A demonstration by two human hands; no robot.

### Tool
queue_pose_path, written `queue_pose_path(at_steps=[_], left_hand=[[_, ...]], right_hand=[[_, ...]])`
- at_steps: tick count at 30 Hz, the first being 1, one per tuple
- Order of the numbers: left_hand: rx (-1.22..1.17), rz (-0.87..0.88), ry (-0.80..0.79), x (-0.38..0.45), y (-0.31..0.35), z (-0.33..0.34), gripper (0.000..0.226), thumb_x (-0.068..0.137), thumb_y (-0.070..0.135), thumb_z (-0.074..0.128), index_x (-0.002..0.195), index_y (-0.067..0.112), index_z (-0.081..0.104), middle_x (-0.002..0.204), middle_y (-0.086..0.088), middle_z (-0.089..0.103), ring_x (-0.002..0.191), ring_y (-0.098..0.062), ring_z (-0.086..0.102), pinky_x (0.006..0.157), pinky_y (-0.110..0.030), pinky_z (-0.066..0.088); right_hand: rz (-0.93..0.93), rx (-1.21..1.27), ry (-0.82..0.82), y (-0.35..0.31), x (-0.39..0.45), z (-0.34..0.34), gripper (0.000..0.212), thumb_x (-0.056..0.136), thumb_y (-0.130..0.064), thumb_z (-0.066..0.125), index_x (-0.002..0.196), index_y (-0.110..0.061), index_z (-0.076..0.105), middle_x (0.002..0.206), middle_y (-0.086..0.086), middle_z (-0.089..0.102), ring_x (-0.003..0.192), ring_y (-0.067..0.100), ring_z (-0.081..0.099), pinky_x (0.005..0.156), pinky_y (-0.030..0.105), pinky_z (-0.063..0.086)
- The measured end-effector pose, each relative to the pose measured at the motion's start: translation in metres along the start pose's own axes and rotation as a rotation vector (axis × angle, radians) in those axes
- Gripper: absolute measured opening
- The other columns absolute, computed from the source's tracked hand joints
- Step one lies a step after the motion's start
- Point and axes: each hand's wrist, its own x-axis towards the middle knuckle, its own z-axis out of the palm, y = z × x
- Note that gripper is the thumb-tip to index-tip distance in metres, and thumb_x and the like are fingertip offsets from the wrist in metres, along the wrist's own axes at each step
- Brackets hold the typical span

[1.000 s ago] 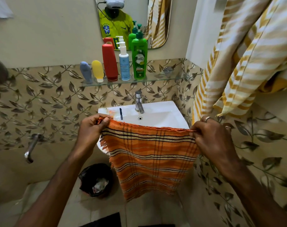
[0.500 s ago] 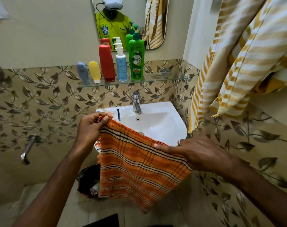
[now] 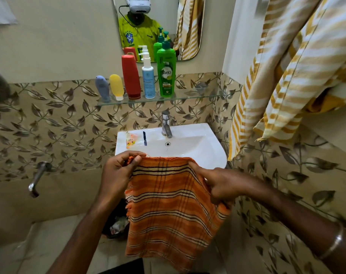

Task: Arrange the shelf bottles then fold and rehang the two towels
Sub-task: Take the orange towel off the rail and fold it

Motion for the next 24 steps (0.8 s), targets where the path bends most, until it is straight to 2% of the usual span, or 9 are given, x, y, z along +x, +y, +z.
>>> queue_pose_path(at_steps=[3, 5, 7, 11, 13, 16, 20, 22, 24], left_hand=[[-0.016, 0.032, 0.010, -0.022, 0.000, 0.013, 0.017, 0.093, 0.009, 0.062, 0.100, 0.016, 0.077, 0.094, 0.006, 0.078, 0.090, -0.007, 0.072, 0.072, -0.015, 0.055], [-0.038, 0.043, 0.032, -0.035, -0.002, 0.022, 0.017, 0.093, 0.008, 0.064, 0.099, 0.015, 0.078, 0.094, 0.004, 0.078, 0.090, -0.010, 0.073, 0.072, -0.016, 0.056], [-0.057, 0.061, 0.053, -0.047, -0.003, 0.032, 0.017, 0.091, 0.006, 0.065, 0.099, 0.015, 0.078, 0.093, 0.004, 0.078, 0.089, -0.010, 0.074, 0.072, -0.019, 0.058], [-0.090, 0.085, 0.035, -0.063, -0.003, 0.052, 0.020, 0.086, 0.017, 0.067, 0.103, 0.015, 0.078, 0.096, 0.005, 0.079, 0.093, -0.014, 0.074, 0.083, -0.038, 0.061], [-0.131, 0.075, 0.030, -0.070, -0.003, 0.060, 0.025, 0.086, 0.023, 0.066, 0.107, 0.013, 0.077, 0.099, 0.003, 0.079, 0.096, -0.017, 0.074, 0.087, -0.045, 0.060], [-0.173, 0.064, 0.032, -0.075, -0.002, 0.067, 0.024, 0.089, 0.019, 0.065, 0.111, 0.014, 0.076, 0.102, 0.001, 0.078, 0.098, -0.019, 0.074, 0.088, -0.049, 0.059], [-0.201, 0.057, 0.002, -0.076, 0.003, 0.067, 0.031, 0.085, 0.028, 0.069, 0.114, 0.019, 0.074, 0.104, 0.003, 0.077, 0.098, -0.017, 0.074, 0.085, -0.049, 0.061], [-0.162, 0.089, -0.067, -0.079, 0.008, 0.069, 0.046, 0.077, 0.035, 0.078, 0.120, 0.022, 0.070, 0.107, 0.009, 0.076, 0.098, -0.011, 0.074, 0.084, -0.044, 0.062], [-0.026, 0.180, -0.093, -0.080, 0.009, 0.072, 0.062, 0.072, 0.032, 0.085, 0.130, 0.023, 0.065, 0.112, 0.010, 0.074, 0.102, -0.006, 0.071, 0.085, -0.038, 0.062]], right_hand=[[0.018, 0.352, 0.033, -0.006, 0.009, -0.001, 0.123, 0.082, 0.001, 0.073, 0.156, -0.043, -0.015, 0.103, 0.003, 0.067, 0.074, 0.019, 0.070, 0.057, 0.028, 0.060], [0.017, 0.493, 0.107, -0.015, 0.014, -0.001, 0.124, 0.079, 0.003, 0.076, 0.159, -0.036, -0.012, 0.118, 0.003, 0.063, 0.085, 0.018, 0.071, 0.071, 0.036, 0.064], [0.016, 0.618, 0.162, -0.023, 0.018, 0.000, 0.126, 0.077, 0.002, 0.078, 0.160, -0.034, -0.010, 0.124, 0.004, 0.059, 0.092, 0.020, 0.072, 0.077, 0.041, 0.064], [0.011, 0.823, 0.289, -0.035, 0.026, 0.003, 0.123, 0.074, 0.004, 0.078, 0.161, -0.030, -0.003, 0.112, 0.012, 0.065, 0.072, 0.013, 0.067, 0.060, 0.032, 0.057], [0.013, 0.869, 0.375, -0.042, 0.030, 0.003, 0.119, 0.073, 0.000, 0.077, 0.161, -0.027, 0.002, 0.110, 0.017, 0.066, 0.066, 0.016, 0.066, 0.055, 0.030, 0.053], [0.020, 0.911, 0.459, -0.047, 0.034, 0.006, 0.114, 0.069, -0.012, 0.077, 0.160, -0.026, 0.009, 0.112, 0.014, 0.065, 0.073, 0.019, 0.065, 0.058, 0.031, 0.052], [0.024, 0.952, 0.487, -0.047, 0.029, 0.006, 0.090, 0.069, -0.015, 0.075, 0.146, -0.016, 0.028, 0.100, 0.017, 0.068, 0.076, 0.023, 0.065, 0.069, 0.044, 0.058], [0.014, 1.020, 0.485, -0.046, 0.027, 0.005, 0.070, 0.073, -0.010, 0.072, 0.133, -0.020, 0.037, 0.087, 0.017, 0.061, 0.067, 0.020, 0.060, 0.065, 0.041, 0.052], [-0.008, 1.097, 0.476, -0.044, 0.026, 0.005, 0.051, 0.075, -0.010, 0.069, 0.117, -0.018, 0.041, 0.080, 0.012, 0.054, 0.058, 0.016, 0.055, 0.064, 0.040, 0.048]])
